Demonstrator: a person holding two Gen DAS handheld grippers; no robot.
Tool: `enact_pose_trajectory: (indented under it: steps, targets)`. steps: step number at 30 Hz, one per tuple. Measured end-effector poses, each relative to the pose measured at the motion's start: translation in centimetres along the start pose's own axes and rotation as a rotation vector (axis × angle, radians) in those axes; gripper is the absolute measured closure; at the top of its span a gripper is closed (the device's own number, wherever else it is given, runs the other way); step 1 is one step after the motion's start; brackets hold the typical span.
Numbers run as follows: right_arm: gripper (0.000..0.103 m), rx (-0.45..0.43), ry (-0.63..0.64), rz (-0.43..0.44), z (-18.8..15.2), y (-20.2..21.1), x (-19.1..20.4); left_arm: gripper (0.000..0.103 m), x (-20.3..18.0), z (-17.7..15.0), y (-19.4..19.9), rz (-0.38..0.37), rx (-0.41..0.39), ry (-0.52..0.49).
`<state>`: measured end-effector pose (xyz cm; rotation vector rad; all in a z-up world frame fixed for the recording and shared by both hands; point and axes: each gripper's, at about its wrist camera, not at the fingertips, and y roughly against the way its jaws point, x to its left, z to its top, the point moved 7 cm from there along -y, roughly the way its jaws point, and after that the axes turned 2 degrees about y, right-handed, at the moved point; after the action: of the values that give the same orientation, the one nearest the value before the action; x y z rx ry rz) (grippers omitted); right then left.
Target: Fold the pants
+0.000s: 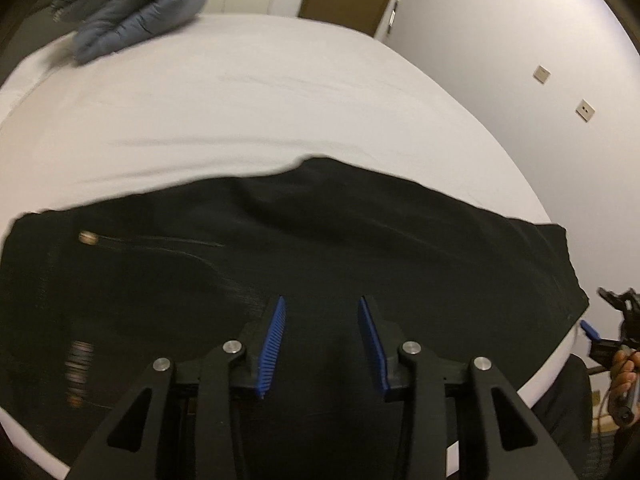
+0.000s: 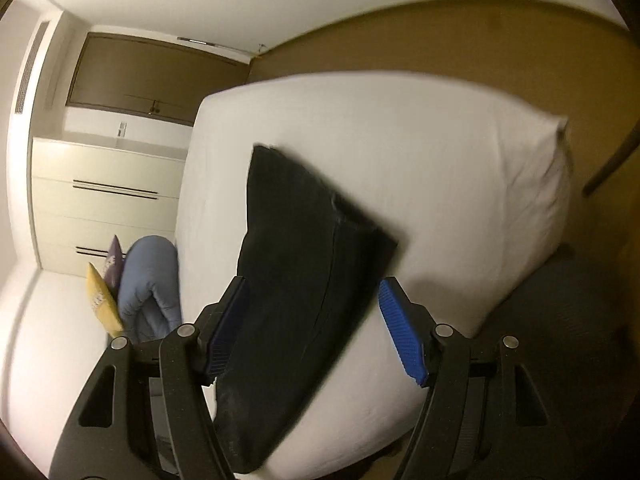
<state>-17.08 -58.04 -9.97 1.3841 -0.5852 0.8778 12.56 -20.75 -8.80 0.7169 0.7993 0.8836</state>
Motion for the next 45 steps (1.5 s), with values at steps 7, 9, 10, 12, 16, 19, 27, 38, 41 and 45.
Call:
enact_pose_trajectory:
  steps: [7, 9, 10, 12, 16, 19, 27, 38, 41, 45]
  targets:
    - [0.038, -0.030, -0.123, 0.051, 0.3, -2.0, -3.2, 0.062, -0.1, -0.5, -1.9, -0.022, 0.040, 0.035]
    - [0.046, -0.048, -0.139, 0.104, 0.4, -1.4, -3.2, 0.062, 0.2, -0.7, -2.5, -0.027, 0.054, 0.049]
    - [0.049, -0.052, -0.145, 0.129, 0.5, -1.5, -3.0, 0.062, 0.6, -0.8, -2.6, -0.031, 0.063, 0.057]
    - [0.058, -0.063, -0.165, 0.165, 0.9, -2.3, -2.8, 0.062, 1.2, -1.2, -2.3, -0.044, 0.063, 0.072]
    - [0.078, -0.091, -0.211, 0.209, 1.5, -3.4, -3.0, 0.064, 1.9, -1.5, -2.1, -0.070, 0.072, 0.103]
    - [0.096, -0.106, -0.207, 0.196, 1.8, -4.6, -2.9, 0.068, 2.6, -1.7, -2.1, -0.086, 0.070, 0.132]
    - [0.099, -0.152, -0.115, 0.096, 1.9, -4.8, -1.0, 0.071, 3.2, -1.9, -1.7, -0.126, 0.058, 0.170]
    - [0.100, -0.044, 0.925, -0.176, -12.8, -10.5, 19.9, 0.030, 5.0, -1.2, 1.5, -0.203, 0.003, 0.269]
    - [0.100, 0.059, 1.271, -0.292, -21.8, -15.9, 20.5, 0.021, 5.3, -0.9, 1.9, -0.231, 0.004, 0.298]
    - [0.099, 0.176, 1.370, -0.394, -26.4, -21.0, 16.9, 0.020, 5.0, -0.5, 1.8, -0.279, 0.032, 0.335]
